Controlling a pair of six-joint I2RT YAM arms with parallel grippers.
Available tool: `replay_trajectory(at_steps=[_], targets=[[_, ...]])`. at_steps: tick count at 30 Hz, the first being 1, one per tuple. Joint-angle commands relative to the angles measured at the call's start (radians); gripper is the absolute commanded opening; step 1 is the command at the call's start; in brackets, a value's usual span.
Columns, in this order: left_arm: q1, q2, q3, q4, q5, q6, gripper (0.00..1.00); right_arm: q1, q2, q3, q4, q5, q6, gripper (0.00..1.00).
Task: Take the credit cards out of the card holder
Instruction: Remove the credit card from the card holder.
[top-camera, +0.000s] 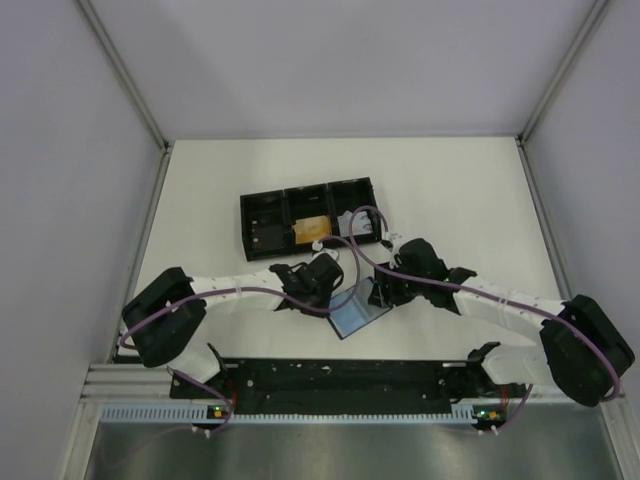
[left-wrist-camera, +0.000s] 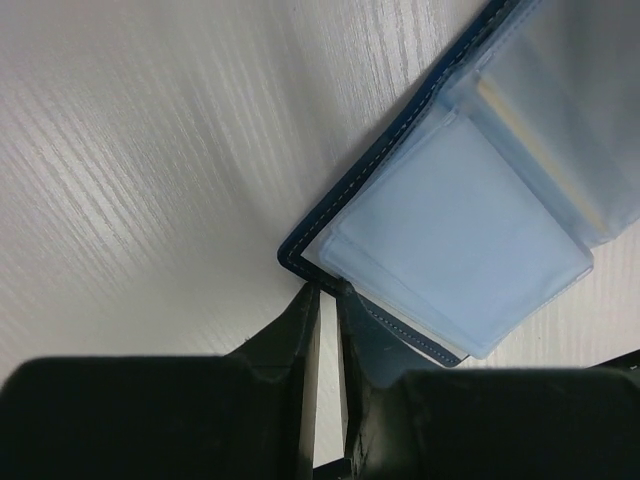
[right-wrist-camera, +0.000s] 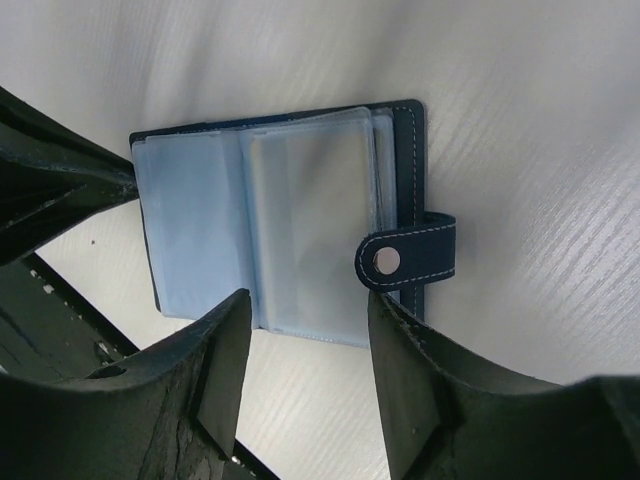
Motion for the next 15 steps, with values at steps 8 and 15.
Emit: replay_trajectory(at_steps=[8, 15], targets=[[-0.003, 0.031, 0.014, 0.02, -0.034, 0.005, 0.11, 0.023, 0.014, -0.003, 0.023, 0.09, 0.035, 0.5], [-0.003, 0.034, 0.017, 0.026, -0.014, 0.004, 0.1, 0.032, 0.042, -0.002, 0.035, 0.055, 0.035, 0.47]])
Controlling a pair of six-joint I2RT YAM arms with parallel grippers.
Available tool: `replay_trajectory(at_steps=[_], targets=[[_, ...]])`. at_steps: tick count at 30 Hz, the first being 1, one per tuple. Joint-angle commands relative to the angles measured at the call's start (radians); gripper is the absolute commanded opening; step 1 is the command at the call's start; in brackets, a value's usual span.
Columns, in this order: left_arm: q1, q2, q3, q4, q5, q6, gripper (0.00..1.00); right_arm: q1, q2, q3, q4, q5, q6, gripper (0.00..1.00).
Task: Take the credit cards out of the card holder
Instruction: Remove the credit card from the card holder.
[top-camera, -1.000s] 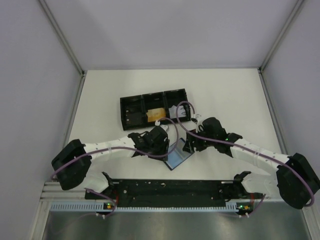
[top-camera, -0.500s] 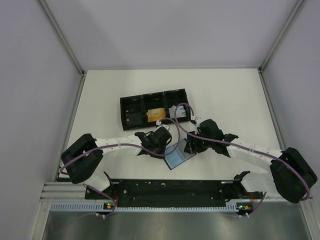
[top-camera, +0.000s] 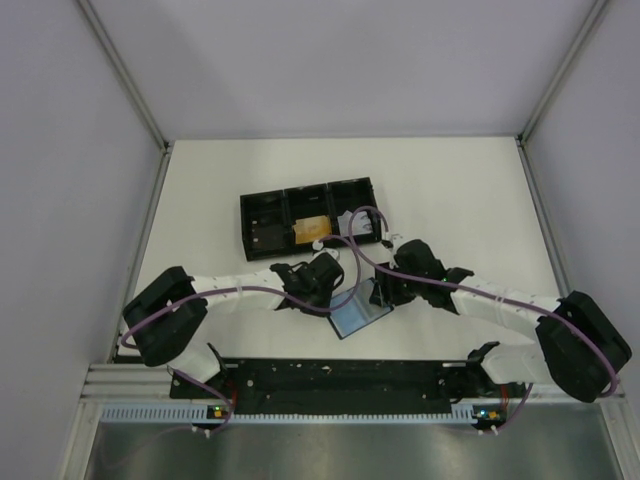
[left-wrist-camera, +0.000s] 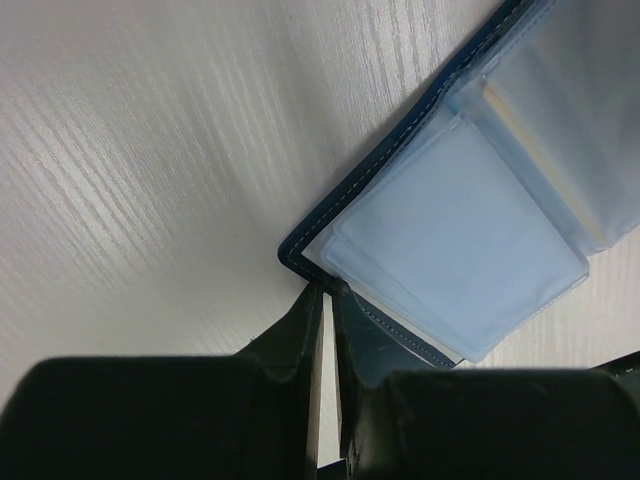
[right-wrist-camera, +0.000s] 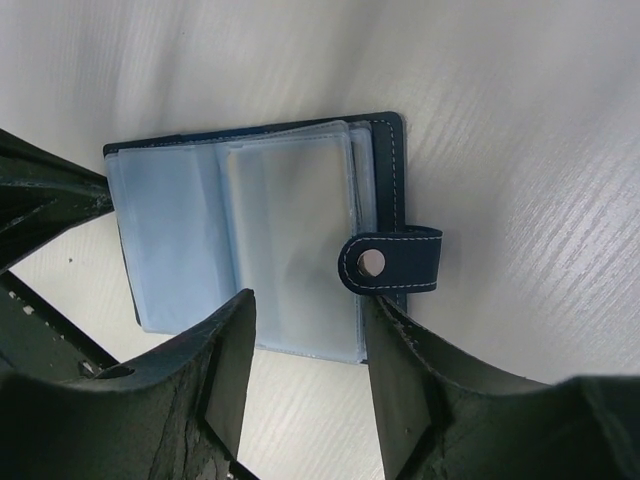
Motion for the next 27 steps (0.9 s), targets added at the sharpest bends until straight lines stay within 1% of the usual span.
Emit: replay_trajectory(at_steps=[1, 7, 13, 21, 25, 27], targets=[[-0.002, 0.023, 0.01, 0.022, -0.008, 0.0, 0.1, 0.026, 0.021, -0.001, 0.028, -0.003, 0.008, 0.46], [-0.002, 0.024, 0.01, 0.027, 0.001, 0.002, 0.1, 0.028, 0.033, 0.002, 0.03, -0.011, 0.005, 0.34], [-0.002, 0.026, 0.012, 0.032, 0.013, 0.0, 0.1, 0.028, 0.051, 0.005, 0.037, -0.028, 0.003, 0.34], [-0.004, 0.029, 0.01, 0.045, 0.033, -0.004, 0.1, 0.051, 0.09, 0.019, 0.094, -0.112, 0.026, 0.33], [-0.004, 0.029, 0.007, 0.048, 0.036, -0.006, 0.1, 0.057, 0.094, 0.022, 0.123, -0.165, 0.049, 0.32], [-0.004, 0.029, 0.007, 0.053, 0.041, -0.009, 0.1, 0.057, 0.099, 0.022, 0.165, -0.19, 0.06, 0.31]])
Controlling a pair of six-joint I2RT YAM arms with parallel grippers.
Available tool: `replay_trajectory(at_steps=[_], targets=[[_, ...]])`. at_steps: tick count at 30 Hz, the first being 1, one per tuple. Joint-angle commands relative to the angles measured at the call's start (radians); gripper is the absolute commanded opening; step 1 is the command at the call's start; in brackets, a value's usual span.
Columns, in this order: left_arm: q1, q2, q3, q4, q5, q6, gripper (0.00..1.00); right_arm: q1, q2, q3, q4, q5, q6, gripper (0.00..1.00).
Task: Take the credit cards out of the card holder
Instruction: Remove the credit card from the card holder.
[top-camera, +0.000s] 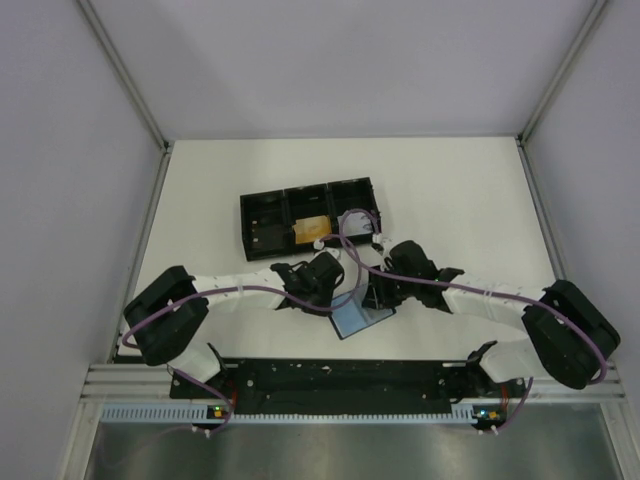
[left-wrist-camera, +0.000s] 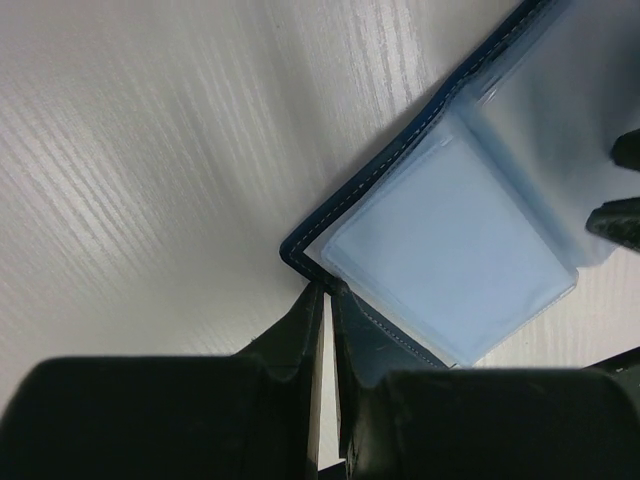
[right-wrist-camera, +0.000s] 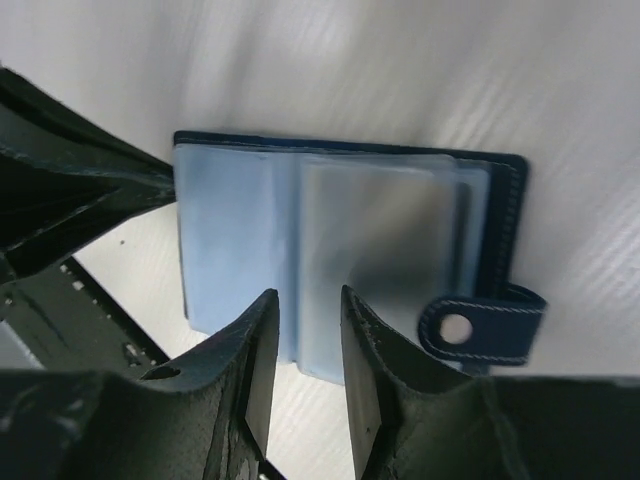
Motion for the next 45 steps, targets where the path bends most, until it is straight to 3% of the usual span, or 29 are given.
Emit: replay_trajectory(at_steps=[1, 8, 16, 20, 45], targets=[[-0.005, 0.028, 0.006, 0.043, 0.03, -0.008, 0.1, 0.035, 0.027, 0.02, 0.096, -0.117, 0.043, 0.31], [-0.005, 0.029, 0.003, 0.051, 0.034, -0.013, 0.1, 0.044, 0.025, 0.027, 0.104, -0.125, 0.058, 0.26], [-0.005, 0.028, -0.002, 0.047, 0.027, -0.013, 0.1, 0.058, -0.133, 0.069, -0.157, 0.132, -0.005, 0.44], [-0.005, 0.028, 0.0, 0.045, 0.027, -0.013, 0.1, 0.058, -0.14, 0.076, -0.227, 0.184, -0.006, 0.52], [-0.005, 0.028, 0.005, 0.044, 0.037, -0.013, 0.1, 0.115, -0.056, 0.105, -0.307, 0.283, 0.032, 0.52]])
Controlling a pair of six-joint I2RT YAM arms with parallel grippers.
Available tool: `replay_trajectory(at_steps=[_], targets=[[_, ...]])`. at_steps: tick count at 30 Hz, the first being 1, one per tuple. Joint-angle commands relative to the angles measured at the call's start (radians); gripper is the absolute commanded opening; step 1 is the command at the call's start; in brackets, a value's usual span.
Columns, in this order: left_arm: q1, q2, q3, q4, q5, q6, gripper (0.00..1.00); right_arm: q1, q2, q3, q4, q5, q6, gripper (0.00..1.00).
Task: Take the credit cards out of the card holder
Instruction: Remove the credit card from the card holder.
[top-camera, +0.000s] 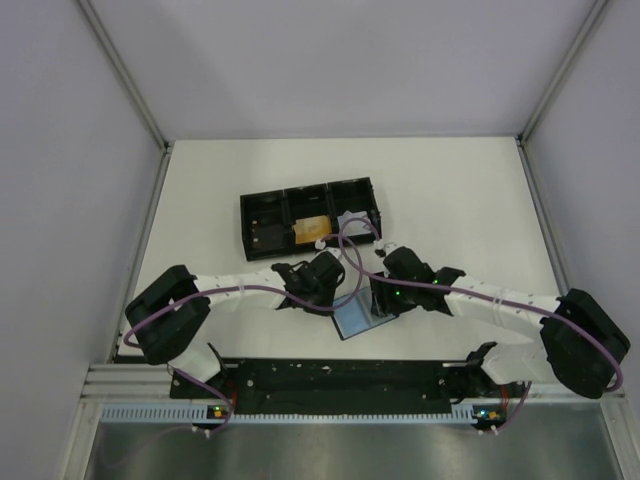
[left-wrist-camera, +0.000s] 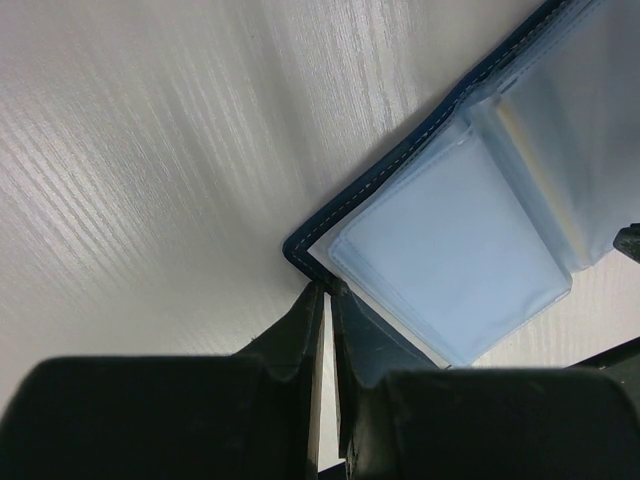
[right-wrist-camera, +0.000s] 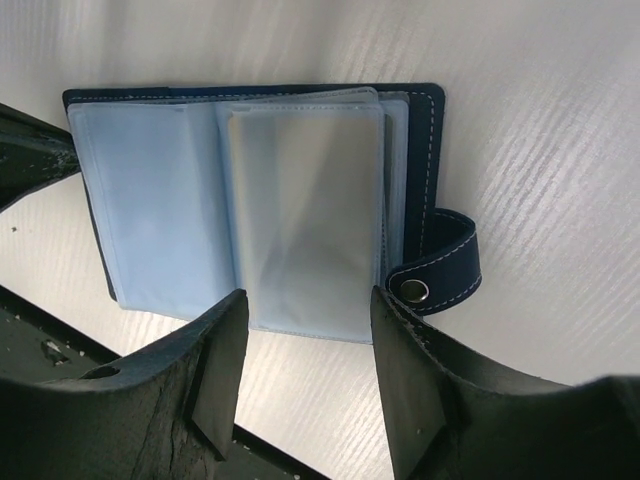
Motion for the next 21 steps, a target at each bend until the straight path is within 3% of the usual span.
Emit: replay_trajectory(at_steps=[1, 11, 16, 21], targets=[[-0.005, 0.019, 0.006, 0.011, 0.011, -0.01, 0.1, 0.016, 0.008, 0.046, -0.038, 0.067, -0.003, 0.52], [-0.005, 0.023, 0.009, 0.011, 0.014, -0.007, 0.1, 0.016, 0.029, 0.052, -0.04, 0.05, -0.009, 0.51], [-0.005, 0.022, 0.006, 0.012, 0.014, -0.008, 0.1, 0.016, 0.047, 0.038, 0.001, -0.005, -0.004, 0.44], [-0.005, 0.019, 0.001, 0.012, 0.013, -0.01, 0.1, 0.018, 0.017, 0.035, 0.021, -0.031, 0.004, 0.29]])
